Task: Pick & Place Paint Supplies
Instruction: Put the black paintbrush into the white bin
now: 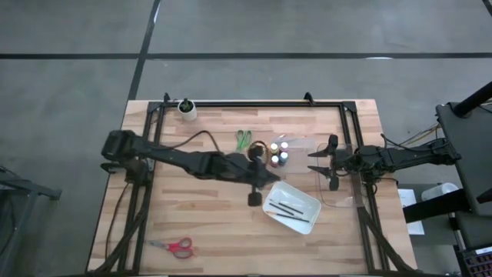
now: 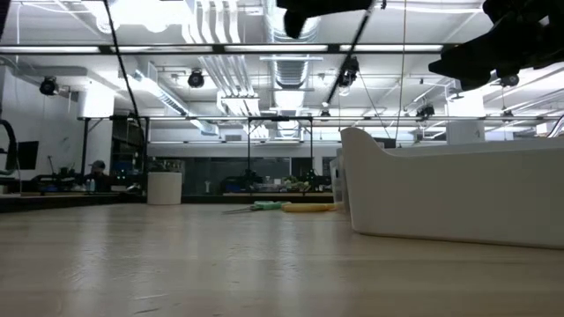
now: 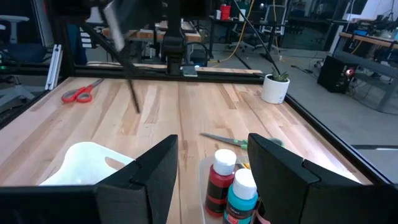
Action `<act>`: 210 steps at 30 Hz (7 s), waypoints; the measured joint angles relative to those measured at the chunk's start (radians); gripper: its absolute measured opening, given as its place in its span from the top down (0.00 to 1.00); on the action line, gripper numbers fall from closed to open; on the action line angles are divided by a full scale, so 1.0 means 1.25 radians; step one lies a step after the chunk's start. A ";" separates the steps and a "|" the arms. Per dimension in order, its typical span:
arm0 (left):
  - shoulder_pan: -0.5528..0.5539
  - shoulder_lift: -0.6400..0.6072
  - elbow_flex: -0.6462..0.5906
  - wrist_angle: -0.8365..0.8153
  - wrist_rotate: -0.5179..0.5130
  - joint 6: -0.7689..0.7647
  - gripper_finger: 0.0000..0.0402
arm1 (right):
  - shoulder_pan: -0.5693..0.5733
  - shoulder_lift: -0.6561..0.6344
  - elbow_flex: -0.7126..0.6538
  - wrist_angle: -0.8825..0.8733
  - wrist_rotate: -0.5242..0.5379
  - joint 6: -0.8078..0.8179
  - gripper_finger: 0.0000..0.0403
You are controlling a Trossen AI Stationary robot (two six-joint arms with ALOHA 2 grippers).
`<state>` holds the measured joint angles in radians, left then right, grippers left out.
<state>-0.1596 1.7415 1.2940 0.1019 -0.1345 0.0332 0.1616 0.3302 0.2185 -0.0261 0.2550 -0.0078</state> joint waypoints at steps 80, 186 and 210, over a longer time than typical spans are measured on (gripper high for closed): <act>-0.006 0.135 0.137 -0.091 0.133 0.079 0.58 | 0.000 0.000 0.000 0.000 0.000 0.000 0.52; 0.077 -1.218 -0.987 0.187 0.045 0.015 0.54 | 0.000 0.000 0.000 0.000 0.000 0.000 0.52; 0.077 -1.218 -0.988 0.144 0.043 0.009 0.54 | 0.000 0.000 0.000 0.000 0.000 0.000 0.52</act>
<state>-0.0639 0.2195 0.0593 0.2823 -0.0807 0.0444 0.1612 0.3298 0.2188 -0.0261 0.2550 -0.0078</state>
